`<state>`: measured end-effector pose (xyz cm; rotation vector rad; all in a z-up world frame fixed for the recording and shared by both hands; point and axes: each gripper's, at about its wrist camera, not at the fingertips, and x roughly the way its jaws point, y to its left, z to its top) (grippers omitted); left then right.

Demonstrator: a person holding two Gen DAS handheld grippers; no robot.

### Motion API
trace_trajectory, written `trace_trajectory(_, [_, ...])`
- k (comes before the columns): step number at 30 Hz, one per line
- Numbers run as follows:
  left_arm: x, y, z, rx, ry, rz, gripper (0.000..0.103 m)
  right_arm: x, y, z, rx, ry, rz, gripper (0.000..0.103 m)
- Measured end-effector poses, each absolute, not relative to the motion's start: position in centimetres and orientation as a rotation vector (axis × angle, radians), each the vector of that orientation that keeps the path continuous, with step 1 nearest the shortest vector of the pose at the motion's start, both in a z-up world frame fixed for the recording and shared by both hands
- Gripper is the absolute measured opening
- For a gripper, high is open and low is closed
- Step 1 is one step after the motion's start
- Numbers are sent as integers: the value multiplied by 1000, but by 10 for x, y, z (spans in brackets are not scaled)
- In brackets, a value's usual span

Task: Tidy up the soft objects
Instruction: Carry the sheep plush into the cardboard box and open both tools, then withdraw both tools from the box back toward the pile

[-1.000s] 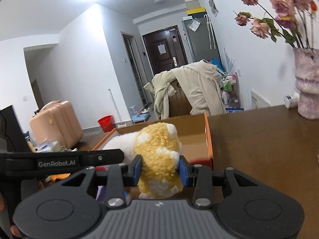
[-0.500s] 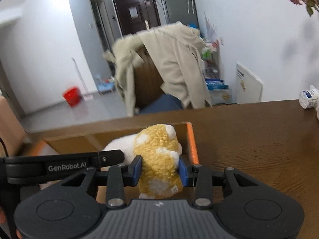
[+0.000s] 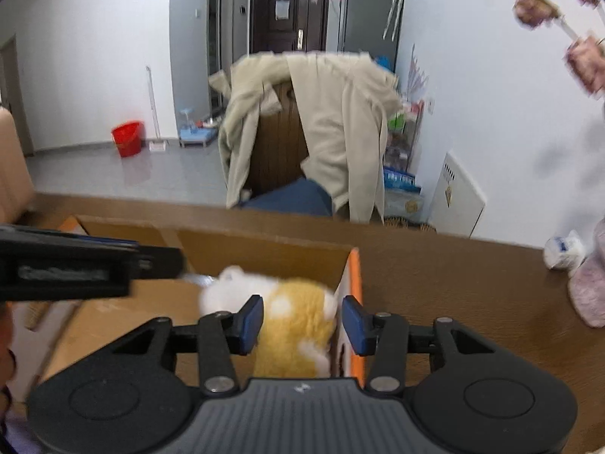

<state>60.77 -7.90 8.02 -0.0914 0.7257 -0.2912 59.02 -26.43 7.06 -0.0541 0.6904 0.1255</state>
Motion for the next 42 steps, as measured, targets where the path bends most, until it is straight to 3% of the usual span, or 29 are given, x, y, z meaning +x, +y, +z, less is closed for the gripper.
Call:
trace_trajectory(4, [559,-62,128,-49,654,-276,61,547,-273,121,-89,670,195,64])
trace_trajectory(6, [528,-54,145,-33,603,-259,73,519,-274,140,-104,641,194,65])
trace_trajectory(10, [455,-38,161,22,512,-218,76,459,-272,160,-149,574,192,70])
trace_trajectory(12, [408,-24,167,15,458,-206,88,424,-271,165,-161,519,193,71])
trace_trajectory(17, [294,10,162,-3,317,-198,102,313,-268,167,-151,364,244,81])
trace_trajectory(22, [199,28,131,-8,222,-140,103,223,-262,139,-51,326,344,88])
trace_trajectory(30, [95,38,69,-14,235,-105,103,105,-235,60,-23,285,287,93])
trace_trajectory(42, [101,24,30,-9,339,-140,103,101,-242,9,56,444,238,94])
